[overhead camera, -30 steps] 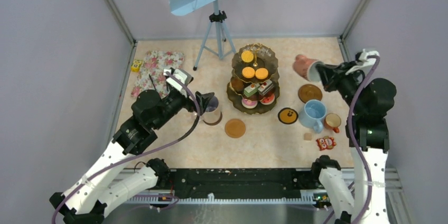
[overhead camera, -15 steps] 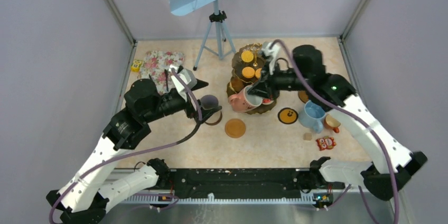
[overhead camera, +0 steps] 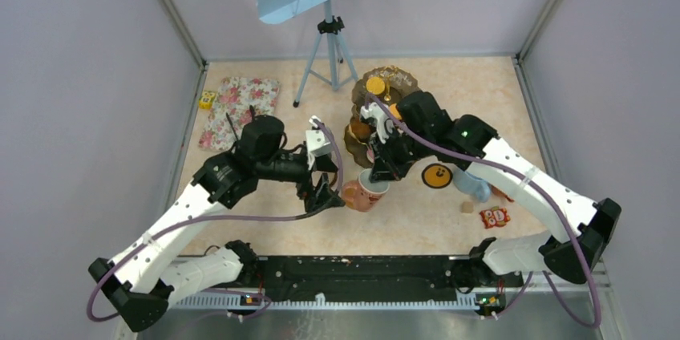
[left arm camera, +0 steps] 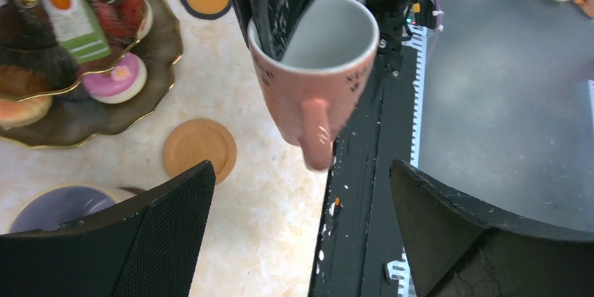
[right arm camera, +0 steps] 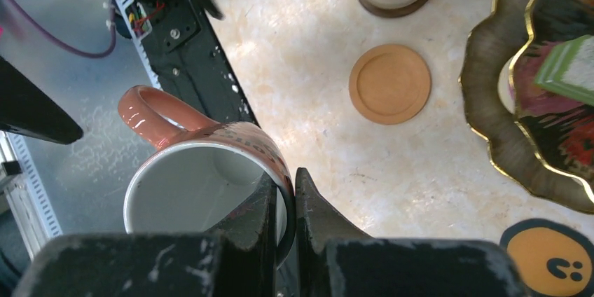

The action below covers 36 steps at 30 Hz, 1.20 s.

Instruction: Serve the afternoon tea

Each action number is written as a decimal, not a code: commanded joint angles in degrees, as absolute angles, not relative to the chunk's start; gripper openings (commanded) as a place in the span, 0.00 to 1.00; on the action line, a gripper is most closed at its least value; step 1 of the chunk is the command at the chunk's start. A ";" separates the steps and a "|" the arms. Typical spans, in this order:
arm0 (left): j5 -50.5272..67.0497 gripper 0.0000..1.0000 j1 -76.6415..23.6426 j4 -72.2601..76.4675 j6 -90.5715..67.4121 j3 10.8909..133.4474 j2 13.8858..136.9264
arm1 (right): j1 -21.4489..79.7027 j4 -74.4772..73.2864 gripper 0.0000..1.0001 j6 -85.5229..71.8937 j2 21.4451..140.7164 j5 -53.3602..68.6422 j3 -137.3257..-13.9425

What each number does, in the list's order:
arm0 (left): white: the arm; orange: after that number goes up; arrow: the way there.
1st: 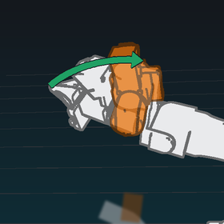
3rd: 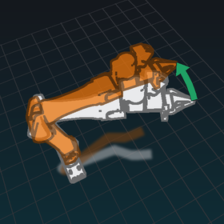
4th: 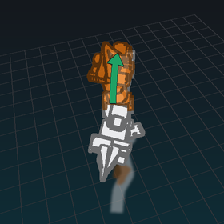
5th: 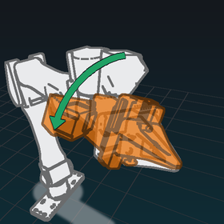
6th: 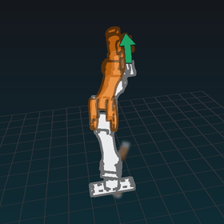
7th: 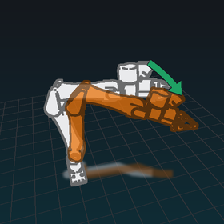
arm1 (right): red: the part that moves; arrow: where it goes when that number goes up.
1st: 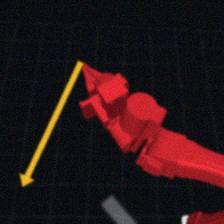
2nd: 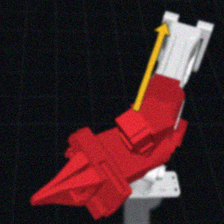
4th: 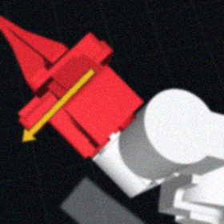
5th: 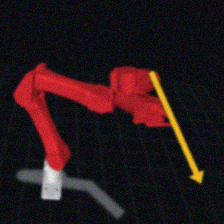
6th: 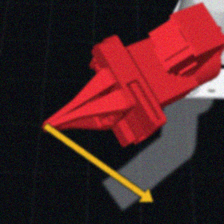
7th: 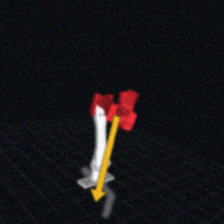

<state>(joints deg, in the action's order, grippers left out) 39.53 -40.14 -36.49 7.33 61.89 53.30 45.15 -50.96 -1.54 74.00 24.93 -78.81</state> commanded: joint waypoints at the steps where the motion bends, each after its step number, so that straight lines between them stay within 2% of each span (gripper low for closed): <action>1: 46.23 0.99 -40.44 -34.47 9.16 63.12 57.16 | 48.01 -50.35 0.00 -2.67 71.54 23.85 -78.69; 6: 46.97 0.95 -40.84 -34.92 10.04 63.54 59.93 | 48.72 -49.18 0.00 -3.78 70.47 22.42 -77.97; 11: 45.77 0.81 -41.74 -34.77 9.63 63.24 61.29 | 49.53 -48.97 0.00 -4.11 70.44 22.00 -78.39; 18: 42.34 0.75 -44.63 -30.37 6.48 62.18 62.17 | 50.91 -47.89 0.00 -4.90 70.73 21.27 -78.89; 24: 39.36 0.60 -46.37 -29.15 6.15 61.38 62.14 | 51.99 -46.73 0.00 -5.62 70.74 21.45 -78.95; 27: 38.50 0.46 -47.16 -29.81 6.81 61.35 62.46 | 52.34 -46.00 0.00 -5.73 70.56 21.46 -78.86; 30: 36.64 0.37 -47.61 -32.03 8.18 61.43 62.58 | 52.38 -45.77 0.00 -5.75 70.08 20.94 -78.47; 32: 35.56 0.37 -47.63 -33.31 9.07 61.31 62.43 | 52.38 -45.71 0.00 -5.66 69.89 21.03 -78.42; 36: 35.18 0.48 -47.72 -35.15 10.34 61.82 62.48 | 52.32 -45.69 0.00 -5.32 69.91 21.61 -78.55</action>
<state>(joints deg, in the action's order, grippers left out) 37.52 -47.40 -34.74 8.01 61.65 62.39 50.94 -51.53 -3.81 72.71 17.76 -77.25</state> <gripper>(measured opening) 0.456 0.052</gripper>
